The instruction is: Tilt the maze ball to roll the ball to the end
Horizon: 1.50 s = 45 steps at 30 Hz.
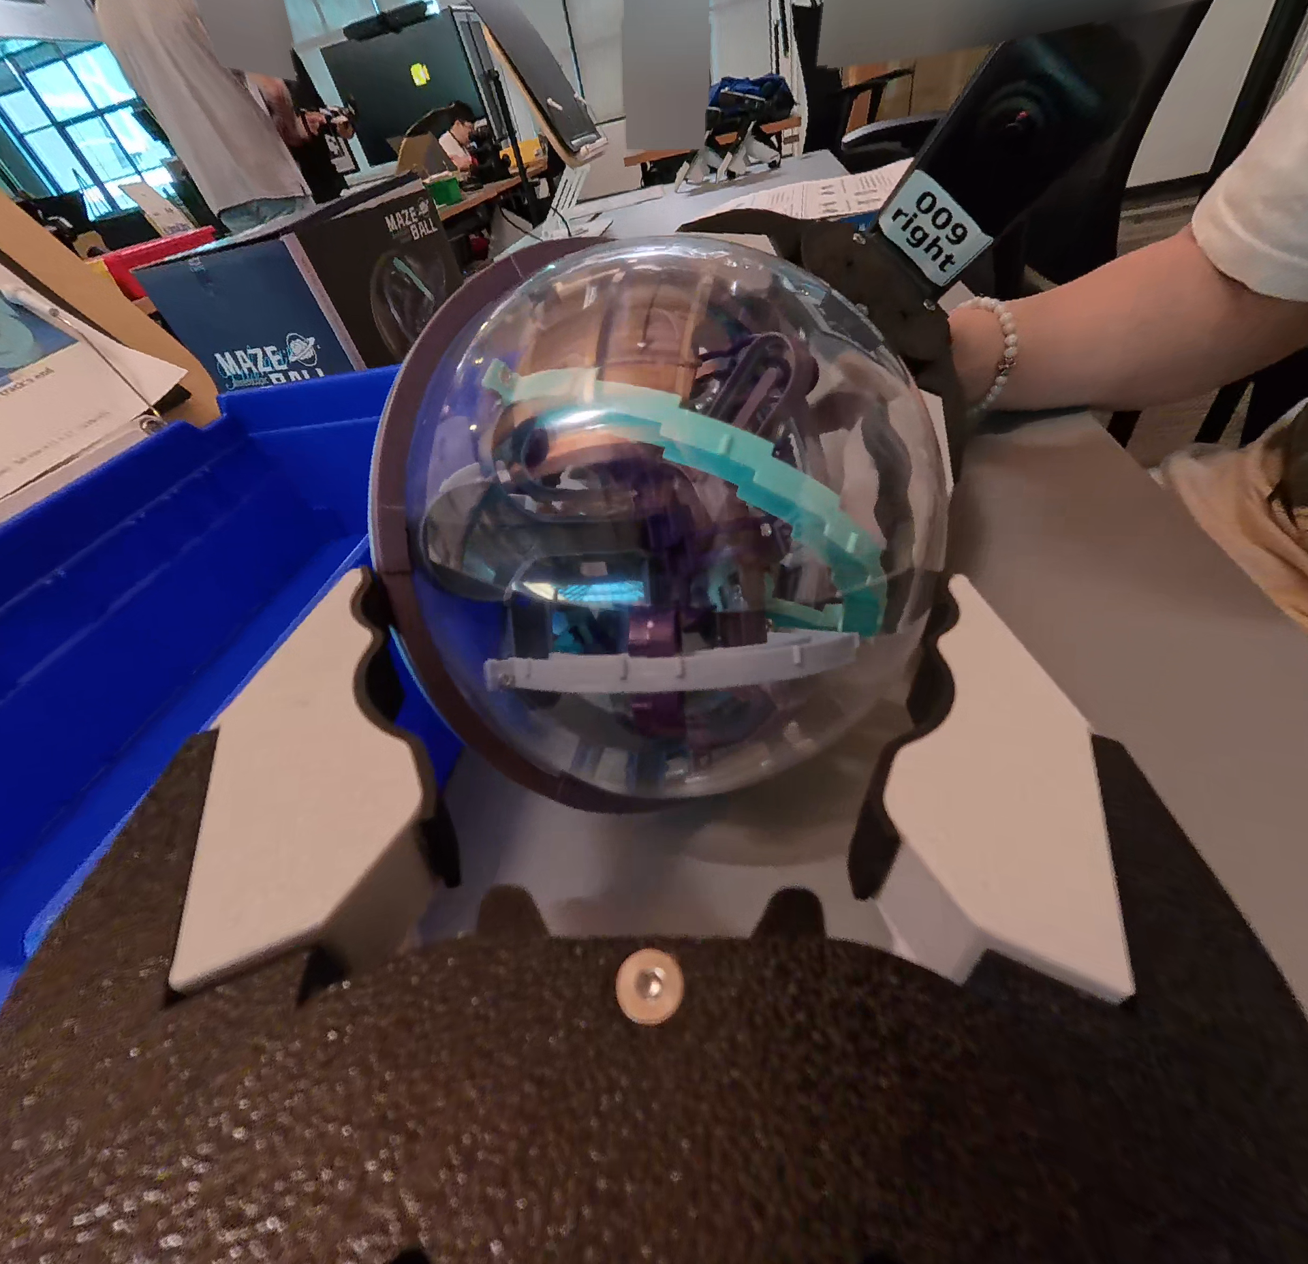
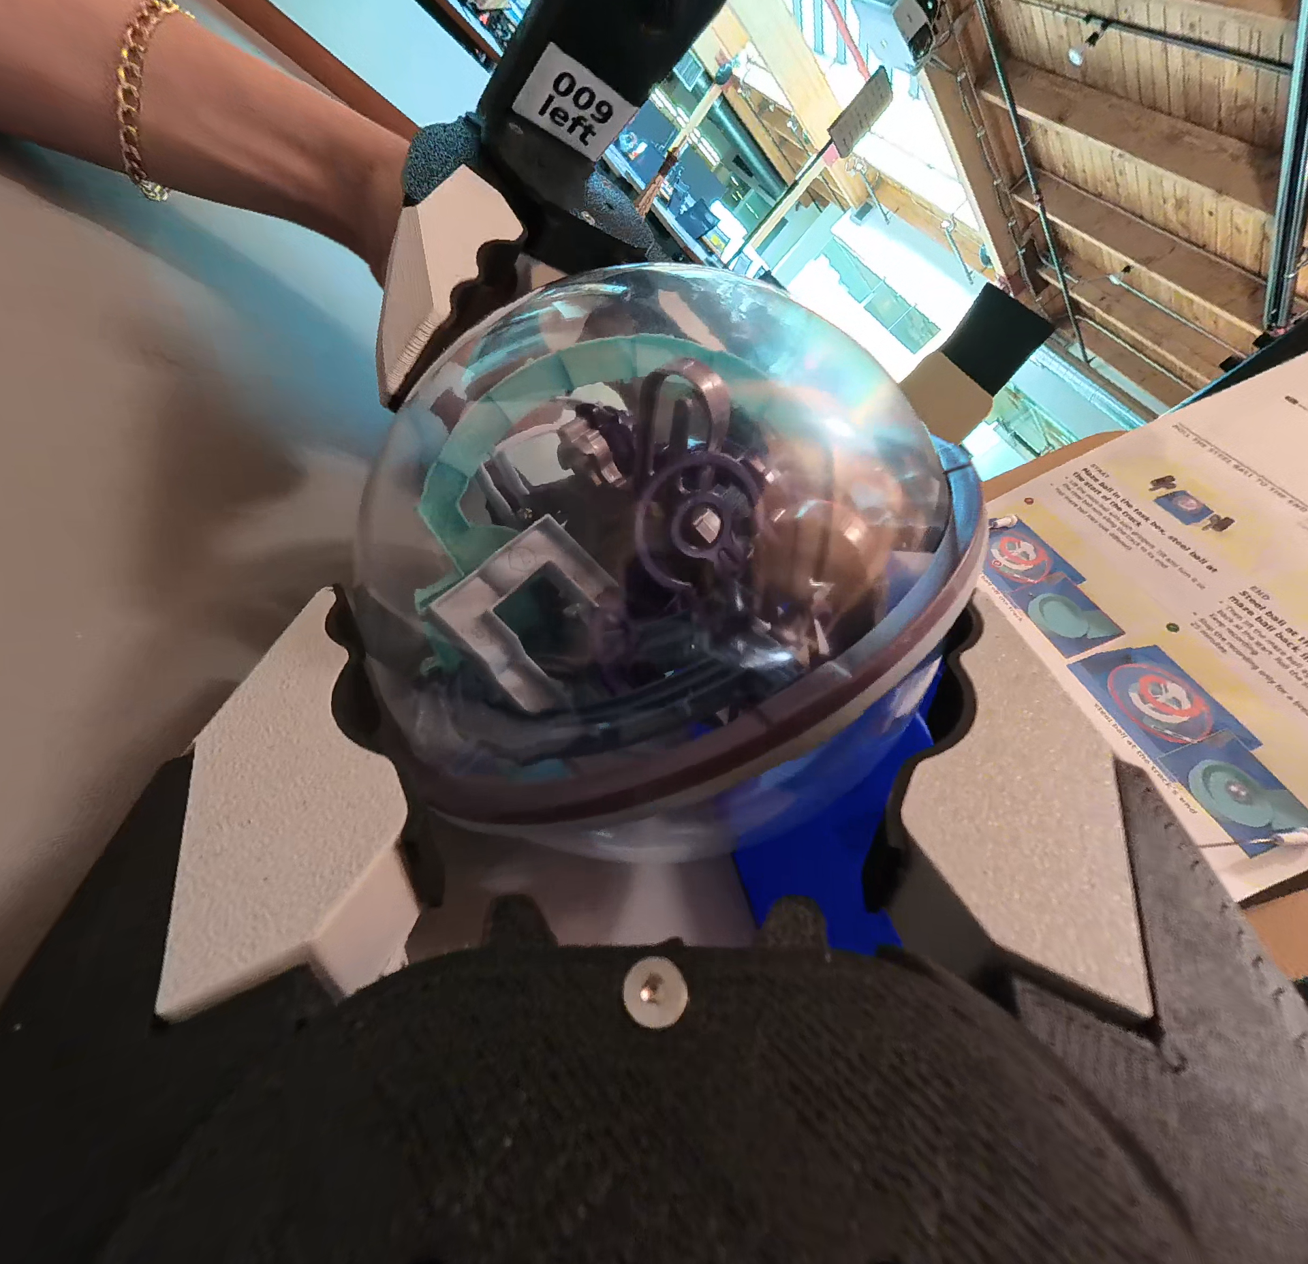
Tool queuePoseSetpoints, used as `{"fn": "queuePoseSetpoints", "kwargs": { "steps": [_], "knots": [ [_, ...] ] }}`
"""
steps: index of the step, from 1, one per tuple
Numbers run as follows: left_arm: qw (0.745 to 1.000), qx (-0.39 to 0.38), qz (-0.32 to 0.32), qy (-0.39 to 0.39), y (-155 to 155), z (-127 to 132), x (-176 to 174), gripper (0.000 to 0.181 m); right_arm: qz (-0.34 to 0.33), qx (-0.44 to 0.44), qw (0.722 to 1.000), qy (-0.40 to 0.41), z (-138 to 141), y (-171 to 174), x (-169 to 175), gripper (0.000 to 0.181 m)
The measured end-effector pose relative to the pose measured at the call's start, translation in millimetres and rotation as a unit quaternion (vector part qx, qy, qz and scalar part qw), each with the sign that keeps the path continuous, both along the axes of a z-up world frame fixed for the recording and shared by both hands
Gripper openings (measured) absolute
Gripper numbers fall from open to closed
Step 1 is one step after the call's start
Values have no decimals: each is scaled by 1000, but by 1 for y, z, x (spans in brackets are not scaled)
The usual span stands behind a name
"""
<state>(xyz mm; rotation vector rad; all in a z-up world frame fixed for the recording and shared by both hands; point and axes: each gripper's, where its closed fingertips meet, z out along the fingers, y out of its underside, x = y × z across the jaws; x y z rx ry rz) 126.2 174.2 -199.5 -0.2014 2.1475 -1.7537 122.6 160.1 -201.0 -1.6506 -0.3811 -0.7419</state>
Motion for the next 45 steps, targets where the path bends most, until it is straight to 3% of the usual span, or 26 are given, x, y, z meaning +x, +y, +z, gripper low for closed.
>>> {"fn": "queuePoseSetpoints", "kwargs": {
  "steps": [10,21,27,31,37,45],
  "knots": [
    [997,38,8,60,3,-5,-5,150,8,1,999,-50,5,10,-11,158],
    [998,53,37,8,1,-3,-3,150,-7,-11,996,-91,1,6,-6,158],
    [997,25,67,-21,1,1,-5,150,0,13,999,-36,5,9,-9,159],
    [995,17,90,-39,5,3,-13,151,-2,5,999,-41,3,14,-13,159],
    [990,49,134,-5,7,-2,-14,157,11,7,998,-59,6,21,-21,159],
    [989,59,115,67,15,2,-23,150,25,-21,993,-113,5,23,-27,158]
  ]
}}
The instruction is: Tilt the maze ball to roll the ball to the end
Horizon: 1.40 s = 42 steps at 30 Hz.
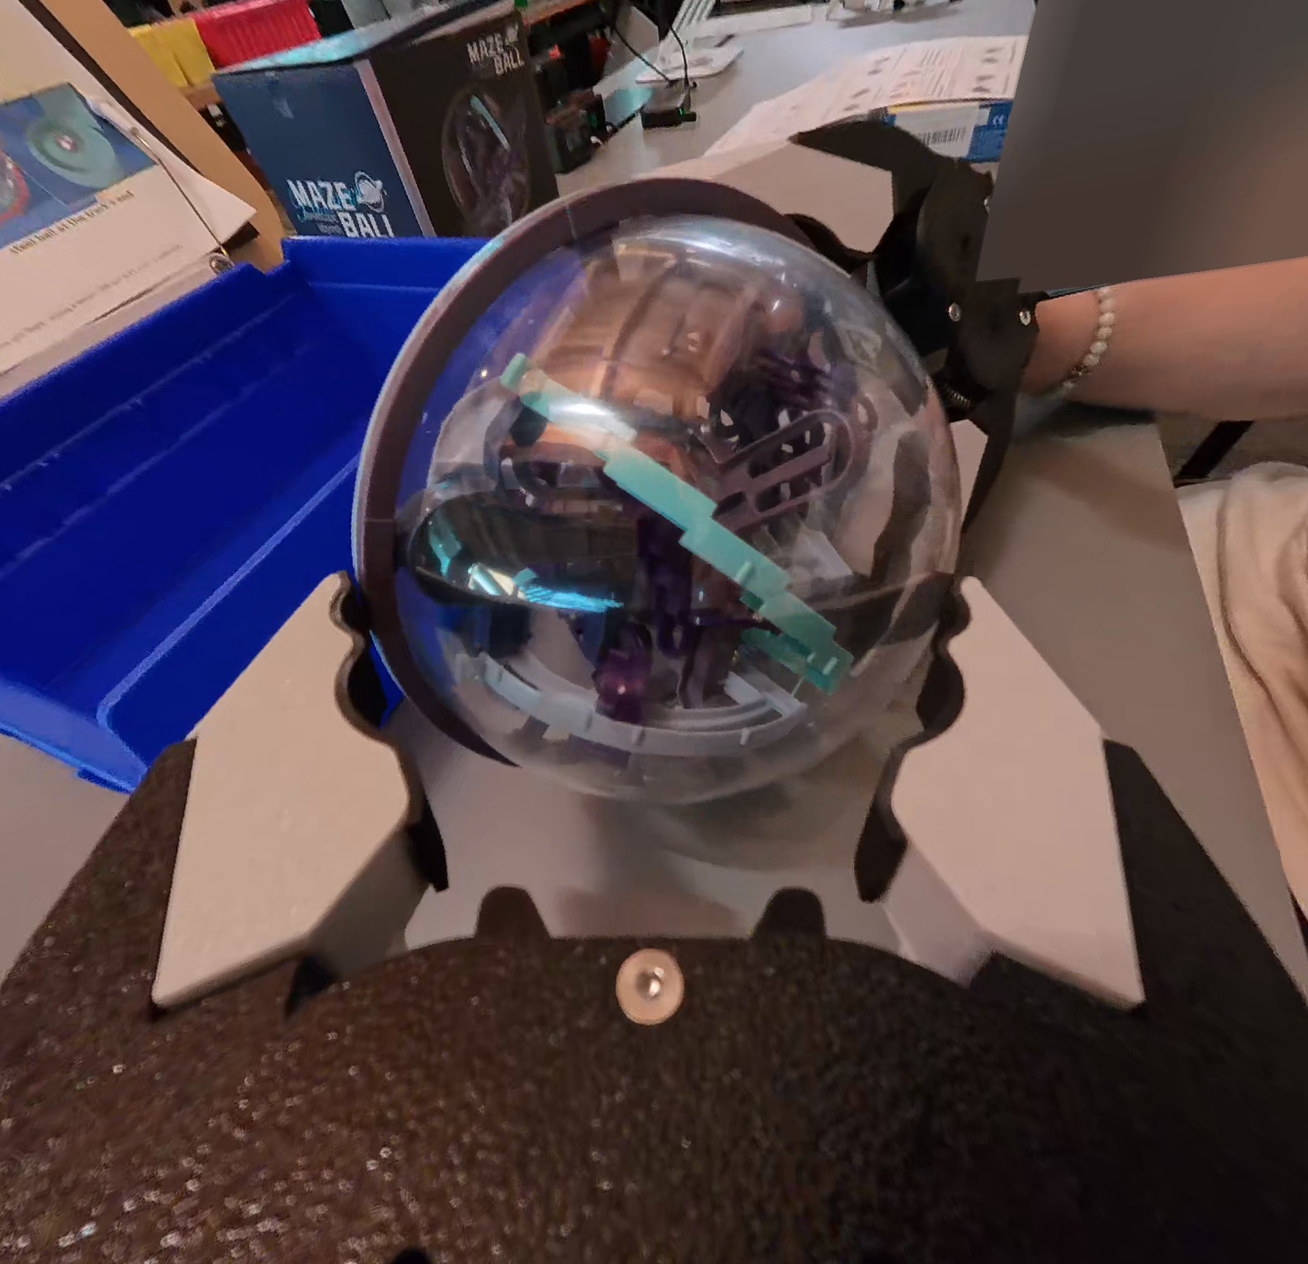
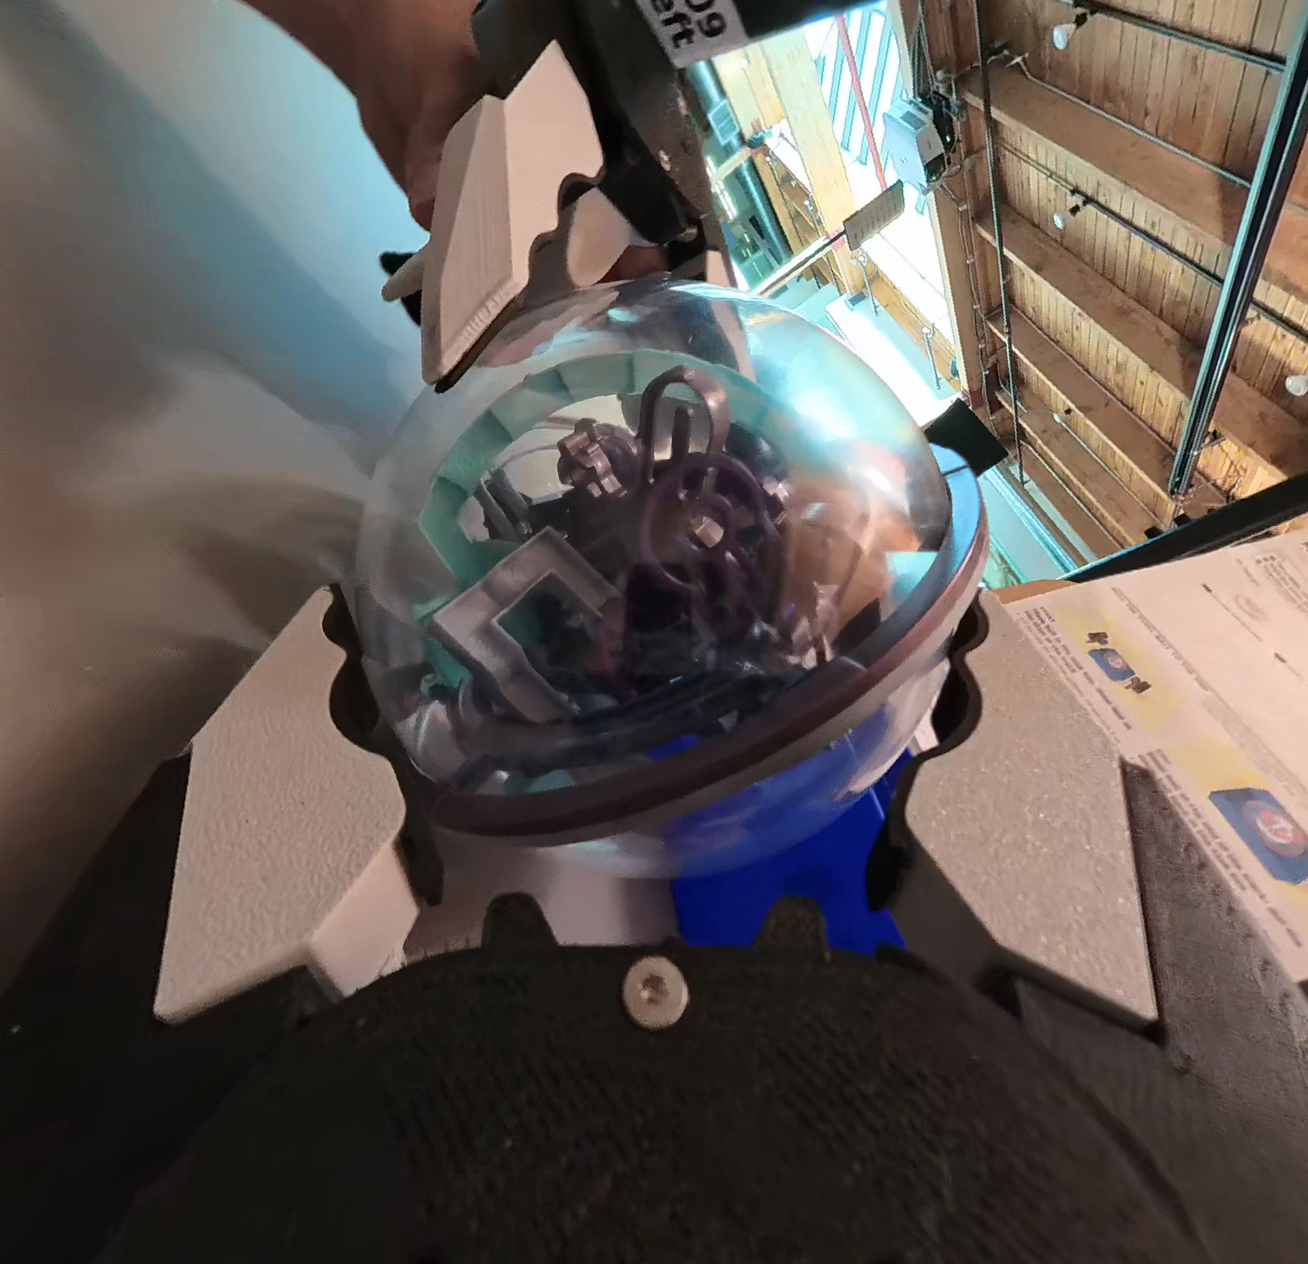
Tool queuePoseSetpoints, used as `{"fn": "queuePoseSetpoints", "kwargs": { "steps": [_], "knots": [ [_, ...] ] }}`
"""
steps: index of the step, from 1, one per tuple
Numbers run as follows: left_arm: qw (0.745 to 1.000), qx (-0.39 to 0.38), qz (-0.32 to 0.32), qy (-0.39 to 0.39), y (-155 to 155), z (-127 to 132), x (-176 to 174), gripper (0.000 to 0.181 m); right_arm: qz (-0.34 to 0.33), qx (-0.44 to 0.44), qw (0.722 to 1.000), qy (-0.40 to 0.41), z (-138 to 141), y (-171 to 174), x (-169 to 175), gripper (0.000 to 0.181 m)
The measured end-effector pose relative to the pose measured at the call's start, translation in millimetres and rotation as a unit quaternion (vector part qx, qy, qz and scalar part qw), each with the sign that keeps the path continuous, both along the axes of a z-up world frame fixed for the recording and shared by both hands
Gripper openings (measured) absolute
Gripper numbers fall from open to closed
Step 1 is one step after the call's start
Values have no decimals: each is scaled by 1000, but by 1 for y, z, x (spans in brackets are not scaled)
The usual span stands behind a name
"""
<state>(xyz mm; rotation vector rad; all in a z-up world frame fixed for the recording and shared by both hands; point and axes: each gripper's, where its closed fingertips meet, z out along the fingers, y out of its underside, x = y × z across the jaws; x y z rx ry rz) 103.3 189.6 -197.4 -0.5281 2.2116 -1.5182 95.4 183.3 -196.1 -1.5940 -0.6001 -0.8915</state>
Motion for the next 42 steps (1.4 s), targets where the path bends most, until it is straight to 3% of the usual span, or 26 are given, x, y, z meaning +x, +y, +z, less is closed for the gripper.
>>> {"fn": "queuePoseSetpoints", "kwargs": {
  "steps": [9,19,23,29,37,42],
  "knots": [
    [998,5,-20,56,9,-8,1,148,4,-22,1000,-14,0,1,-1,155],
    [998,-54,17,36,11,-5,2,145,-26,30,994,107,8,11,3,159],
    [998,-51,32,18,12,-7,-4,145,-12,9,997,72,8,12,-3,158],
    [999,26,33,21,20,-25,-17,146,19,-44,996,-81,3,20,-25,158],
    [998,13,46,27,16,-18,-12,143,11,-33,998,-53,4,14,-16,158],
    [997,46,55,12,13,-20,-13,137,16,-35,998,-49,3,4,-11,158]
  ]
}}
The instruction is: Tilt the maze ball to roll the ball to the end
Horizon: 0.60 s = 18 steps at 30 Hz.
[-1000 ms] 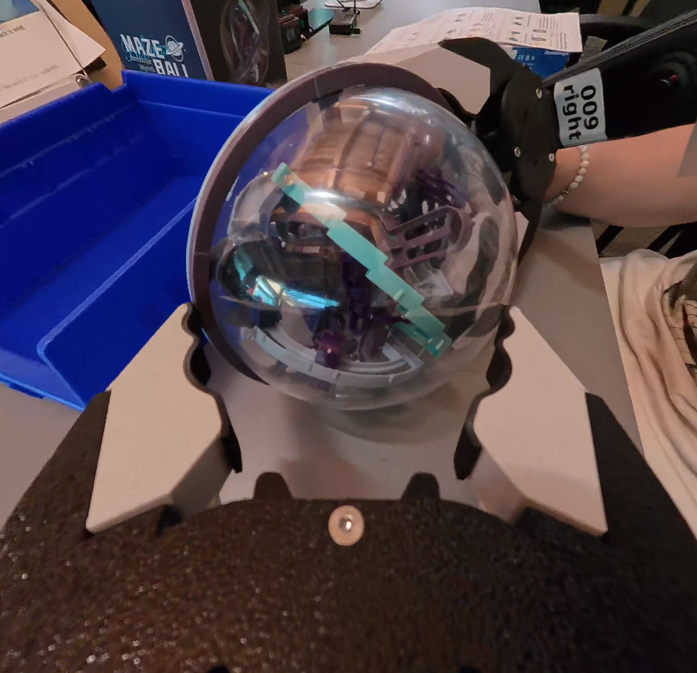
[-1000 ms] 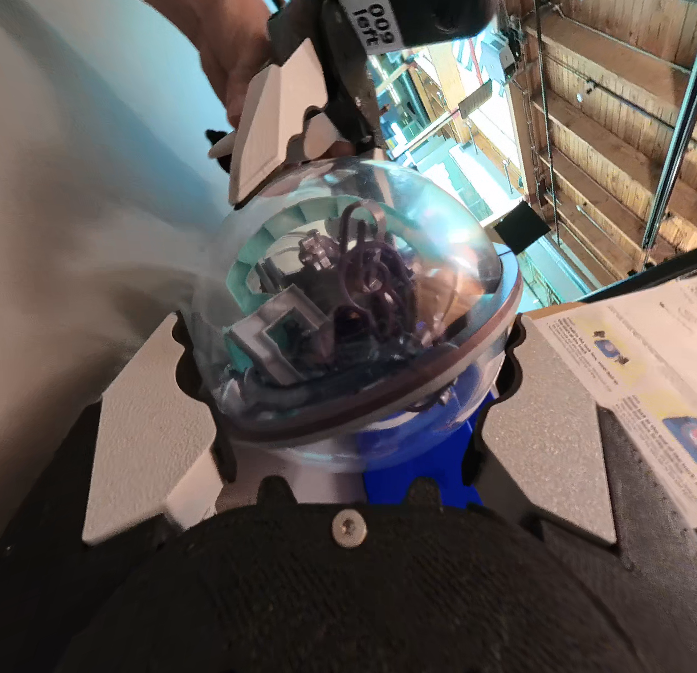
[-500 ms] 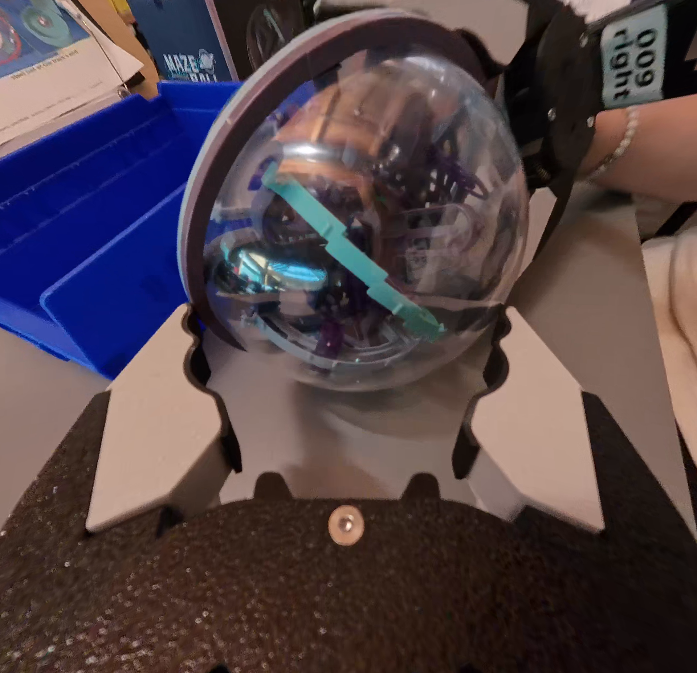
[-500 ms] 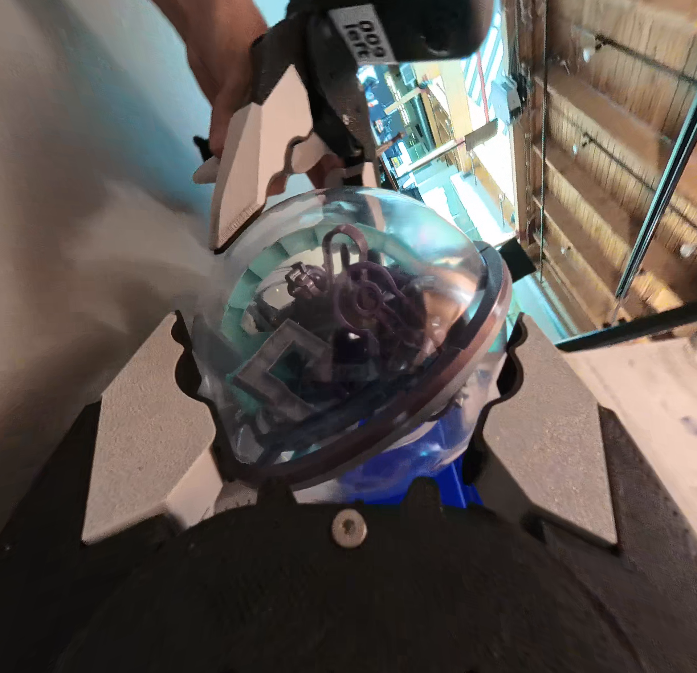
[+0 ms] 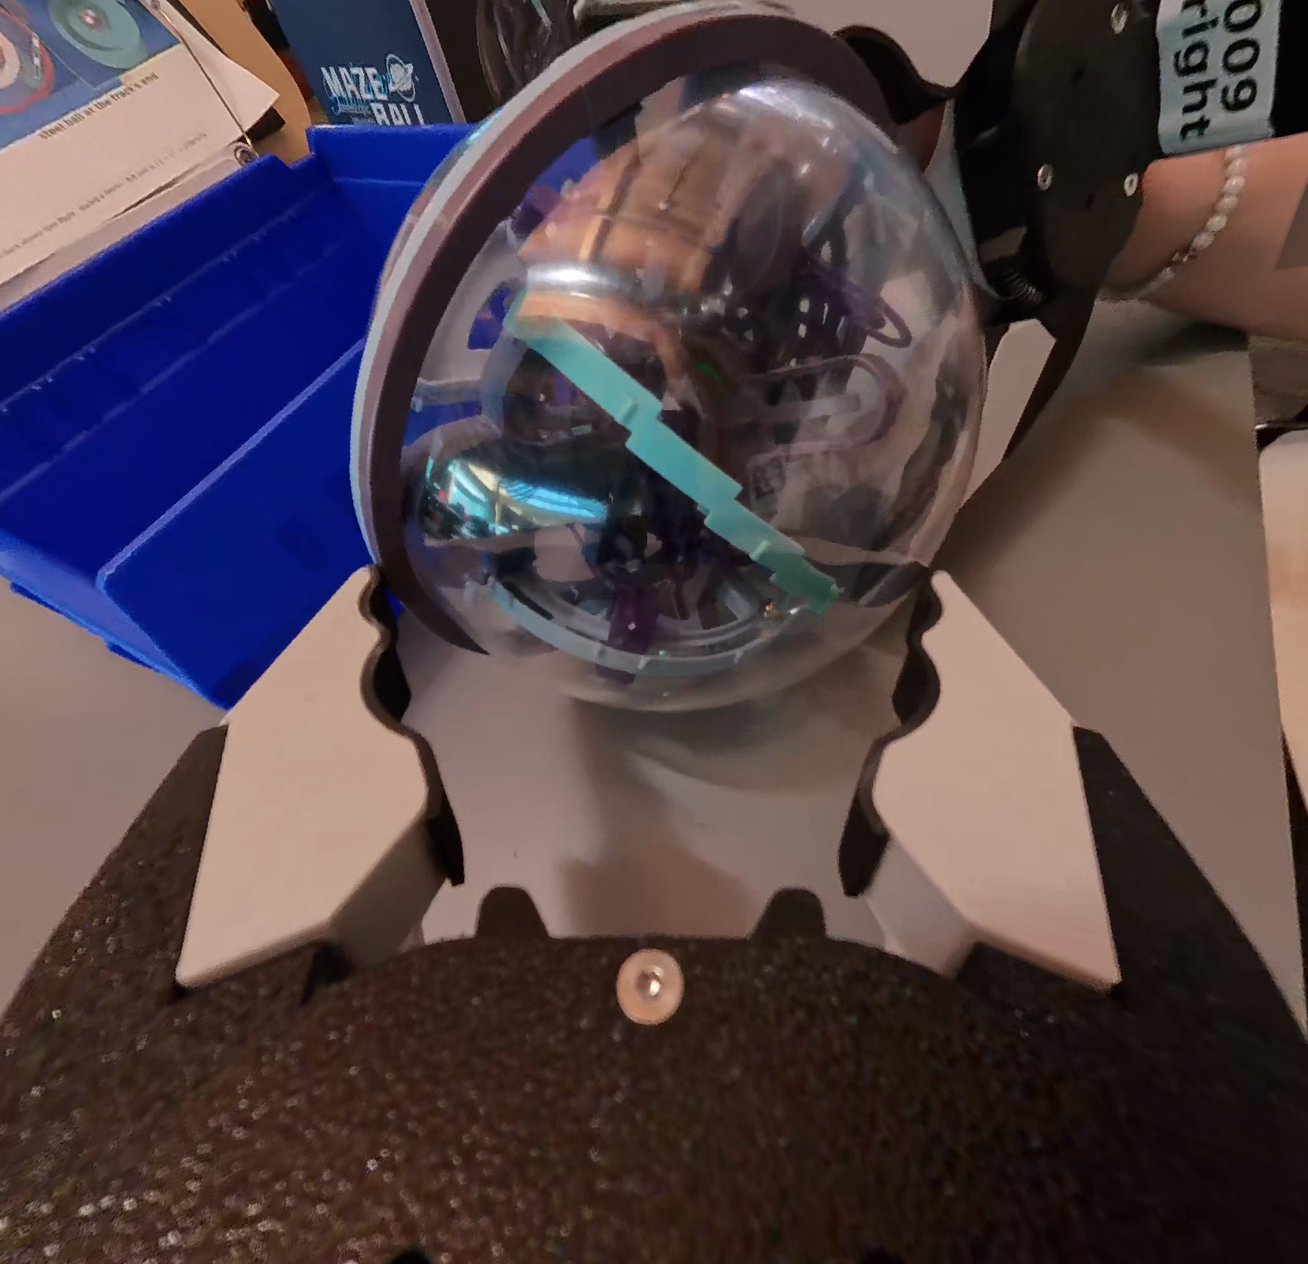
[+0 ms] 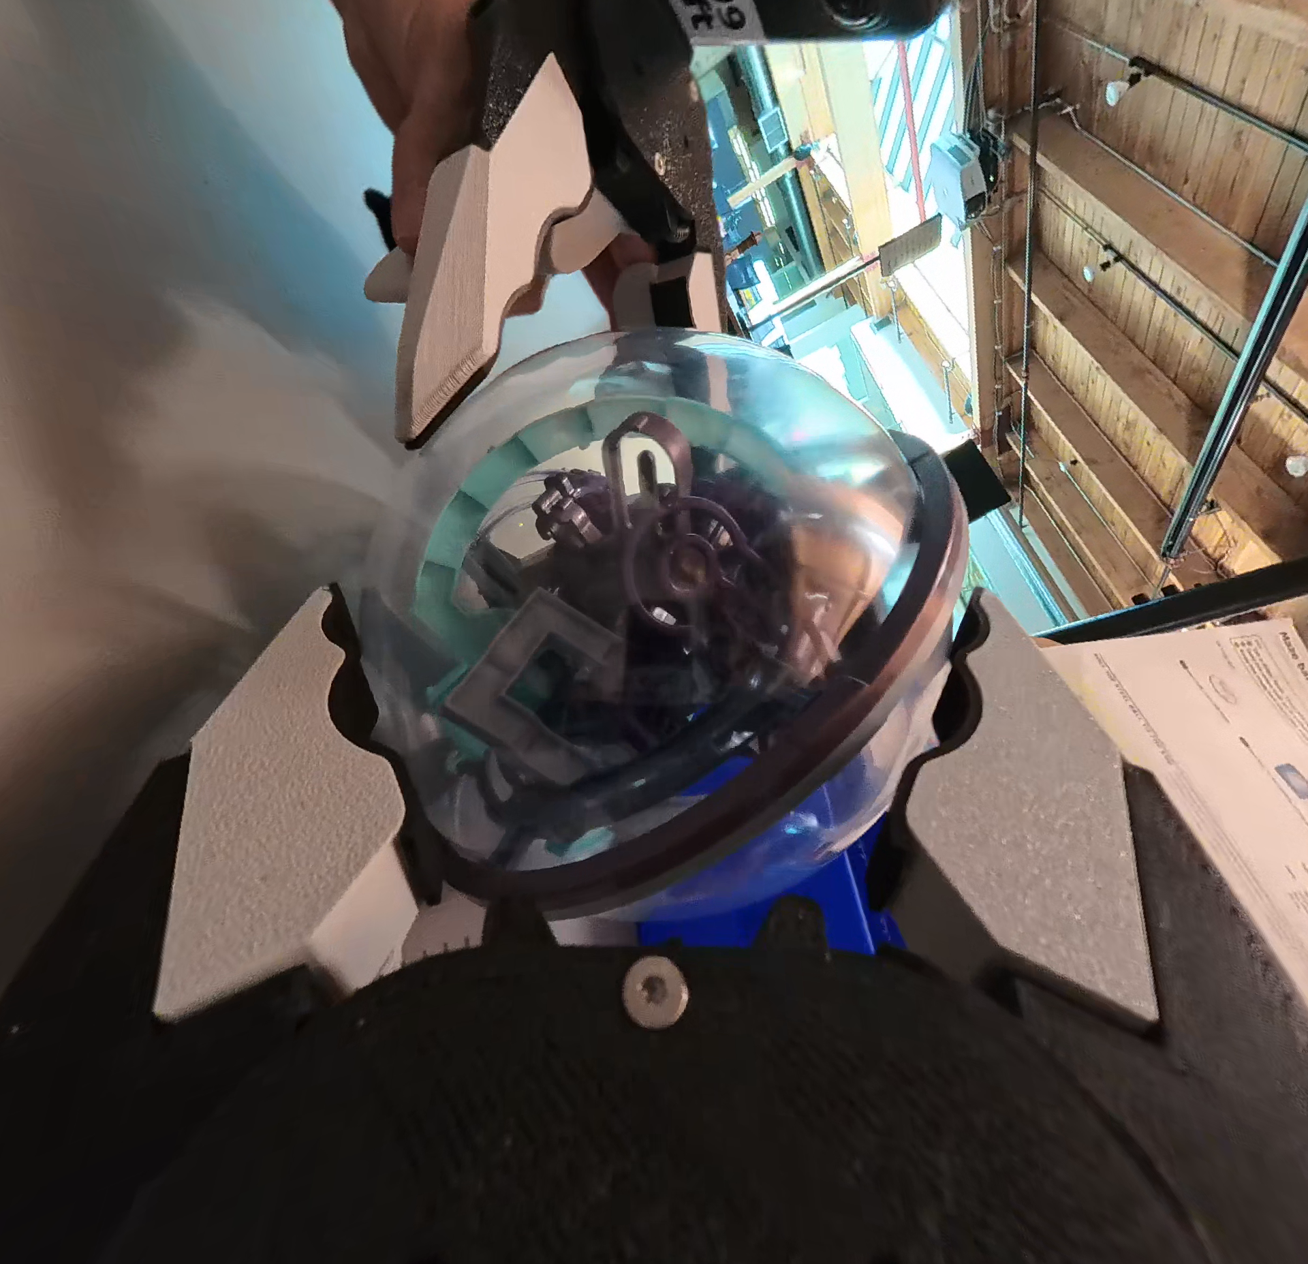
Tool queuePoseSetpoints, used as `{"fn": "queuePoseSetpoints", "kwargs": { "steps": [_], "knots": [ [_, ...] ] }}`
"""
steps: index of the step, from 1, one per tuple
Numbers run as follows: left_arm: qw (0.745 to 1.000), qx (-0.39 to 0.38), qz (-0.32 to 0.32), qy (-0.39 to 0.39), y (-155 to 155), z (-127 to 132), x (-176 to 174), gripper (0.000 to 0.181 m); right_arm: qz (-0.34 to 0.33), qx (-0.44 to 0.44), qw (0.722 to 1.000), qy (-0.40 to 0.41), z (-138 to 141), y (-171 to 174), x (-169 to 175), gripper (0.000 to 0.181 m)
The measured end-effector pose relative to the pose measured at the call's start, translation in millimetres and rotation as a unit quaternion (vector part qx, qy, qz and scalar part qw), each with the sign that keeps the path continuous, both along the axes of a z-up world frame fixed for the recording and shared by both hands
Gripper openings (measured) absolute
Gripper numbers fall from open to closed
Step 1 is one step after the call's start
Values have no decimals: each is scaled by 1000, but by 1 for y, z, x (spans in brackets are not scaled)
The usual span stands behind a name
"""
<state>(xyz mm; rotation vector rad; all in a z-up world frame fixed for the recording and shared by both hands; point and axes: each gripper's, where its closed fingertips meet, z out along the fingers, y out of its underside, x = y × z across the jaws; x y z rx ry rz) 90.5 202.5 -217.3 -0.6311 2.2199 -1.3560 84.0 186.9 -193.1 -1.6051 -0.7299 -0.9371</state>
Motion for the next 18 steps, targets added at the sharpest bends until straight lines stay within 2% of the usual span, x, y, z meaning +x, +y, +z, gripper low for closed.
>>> {"fn": "queuePoseSetpoints", "kwargs": {
  "steps": [5,10,18],
  "knots": [
    [1000,8,15,-6,0,-1,-2,135,-1,-13,1000,-5,-1,-2,0,158],
    [1000,10,23,-20,0,3,-3,125,20,11,997,80,5,-6,2,157],
    [1000,-21,7,-13,0,10,-7,117,49,-8,995,88,5,-15,5,152]
  ]
}}
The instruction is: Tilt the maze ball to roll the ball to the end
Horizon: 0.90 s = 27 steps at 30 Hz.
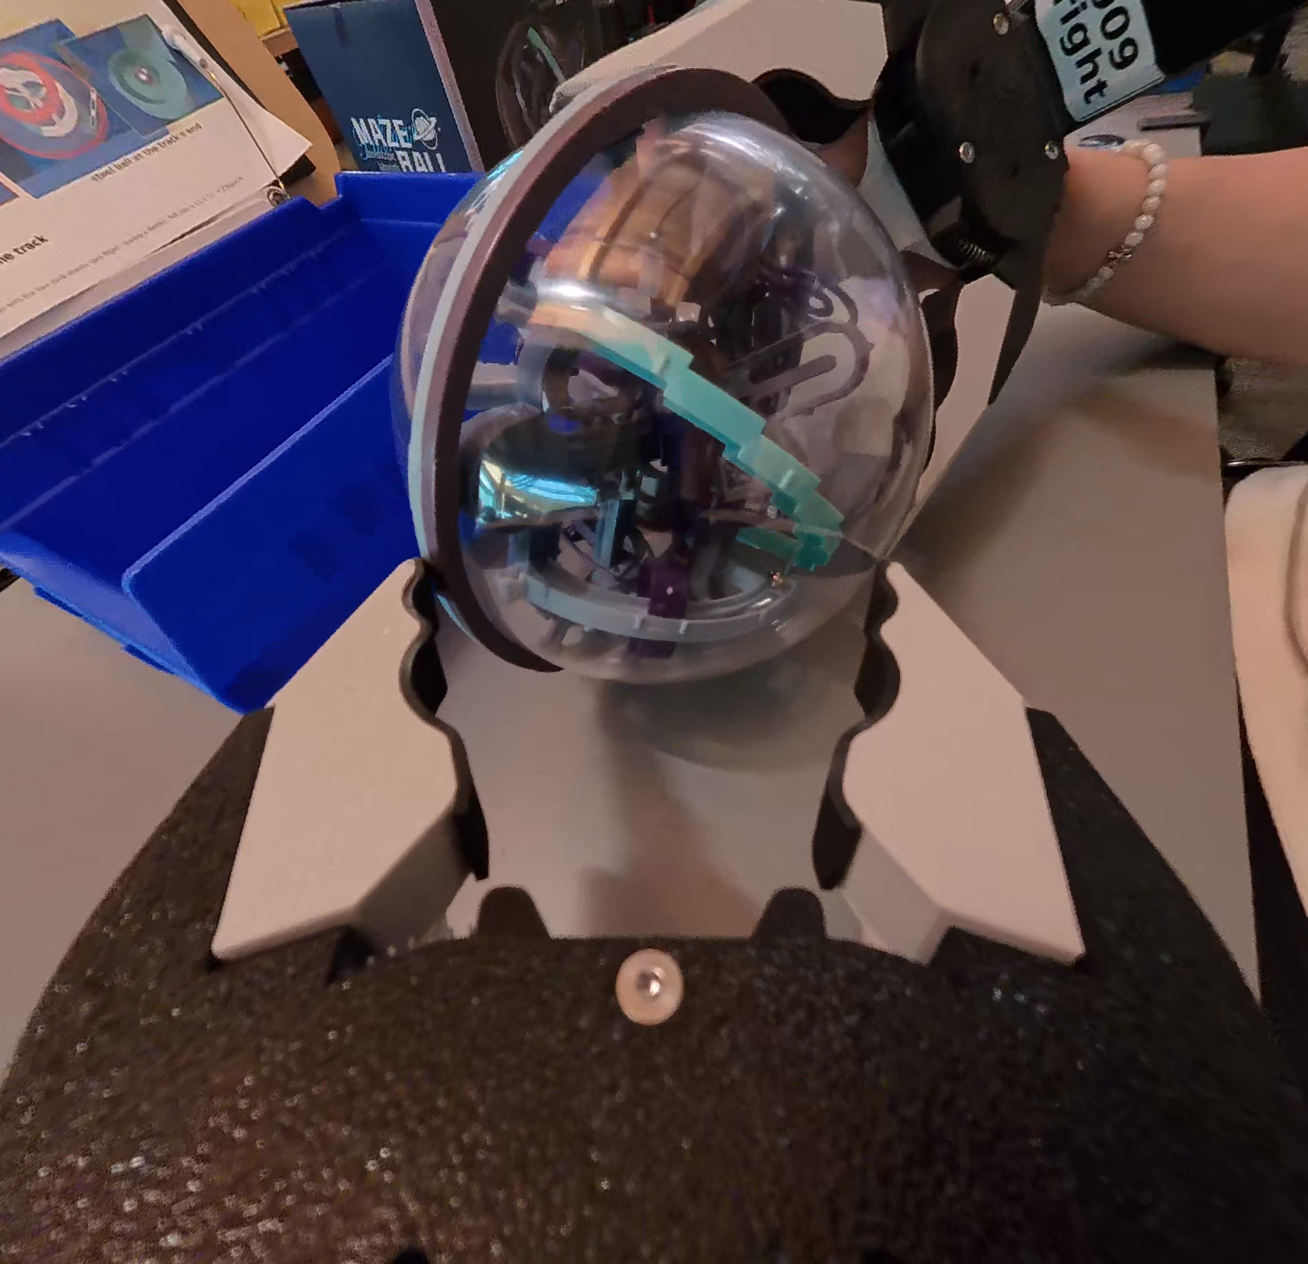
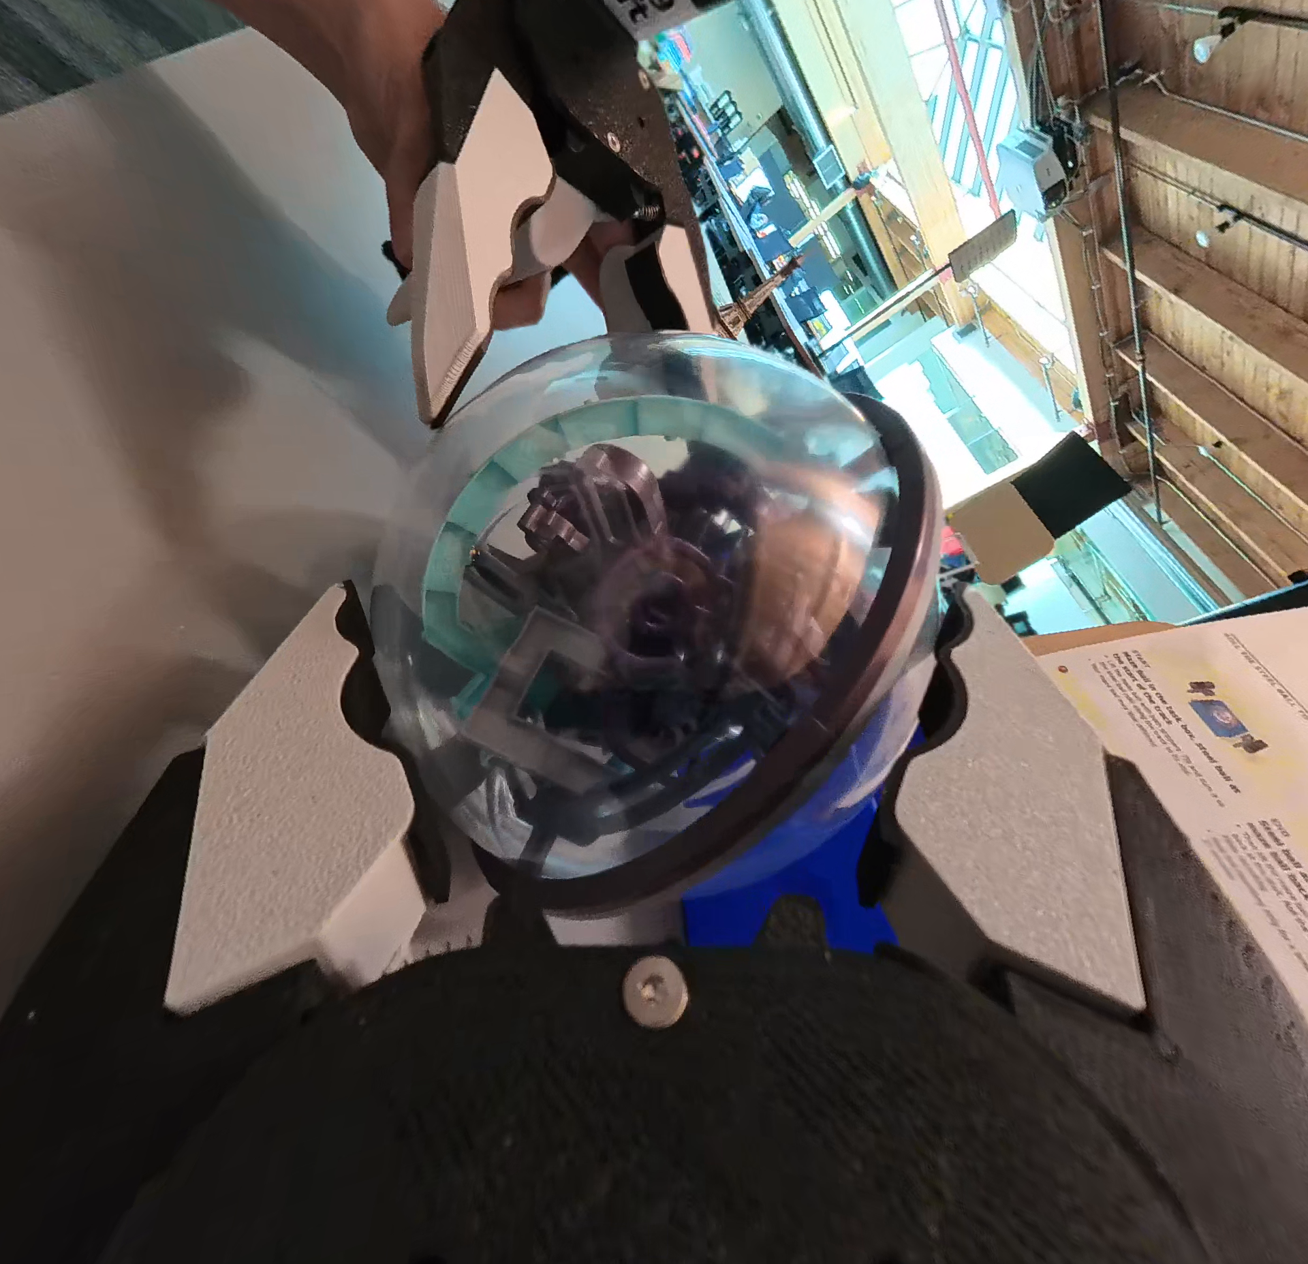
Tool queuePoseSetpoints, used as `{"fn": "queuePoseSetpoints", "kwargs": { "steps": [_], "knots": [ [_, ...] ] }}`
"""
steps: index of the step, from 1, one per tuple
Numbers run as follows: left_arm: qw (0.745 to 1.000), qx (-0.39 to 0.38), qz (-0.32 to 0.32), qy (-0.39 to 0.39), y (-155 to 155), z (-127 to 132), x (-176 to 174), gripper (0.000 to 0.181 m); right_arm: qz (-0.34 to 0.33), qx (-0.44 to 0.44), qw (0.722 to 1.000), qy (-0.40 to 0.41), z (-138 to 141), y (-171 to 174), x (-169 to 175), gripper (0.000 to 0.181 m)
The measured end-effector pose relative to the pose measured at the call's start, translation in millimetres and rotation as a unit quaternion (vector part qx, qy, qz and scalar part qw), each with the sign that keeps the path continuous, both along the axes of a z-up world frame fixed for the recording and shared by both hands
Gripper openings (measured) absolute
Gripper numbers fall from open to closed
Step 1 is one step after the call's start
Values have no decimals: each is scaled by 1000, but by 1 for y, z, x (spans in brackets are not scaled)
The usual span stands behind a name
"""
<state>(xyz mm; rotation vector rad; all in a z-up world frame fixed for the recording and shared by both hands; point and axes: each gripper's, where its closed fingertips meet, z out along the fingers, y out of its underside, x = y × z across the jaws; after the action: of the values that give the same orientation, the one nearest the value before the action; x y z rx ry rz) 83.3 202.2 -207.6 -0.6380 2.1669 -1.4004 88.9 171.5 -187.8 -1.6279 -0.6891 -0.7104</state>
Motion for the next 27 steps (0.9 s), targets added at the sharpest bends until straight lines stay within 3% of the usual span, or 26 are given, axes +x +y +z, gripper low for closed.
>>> {"fn": "queuePoseSetpoints", "kwargs": {
  "steps": [6,12,18,27],
  "knots": [
    [1000,-1,-8,14,2,-5,5,121,8,-13,1000,6,1,5,0,151],
    [1000,20,6,-3,1,-5,6,114,-65,-16,997,46,-2,5,11,158],
    [999,20,13,-22,-4,-3,5,114,-84,-25,995,49,-4,1,13,159],
    [999,42,18,-24,-1,-5,-5,107,-49,-12,999,0,-4,0,2,158]
  ]
}}
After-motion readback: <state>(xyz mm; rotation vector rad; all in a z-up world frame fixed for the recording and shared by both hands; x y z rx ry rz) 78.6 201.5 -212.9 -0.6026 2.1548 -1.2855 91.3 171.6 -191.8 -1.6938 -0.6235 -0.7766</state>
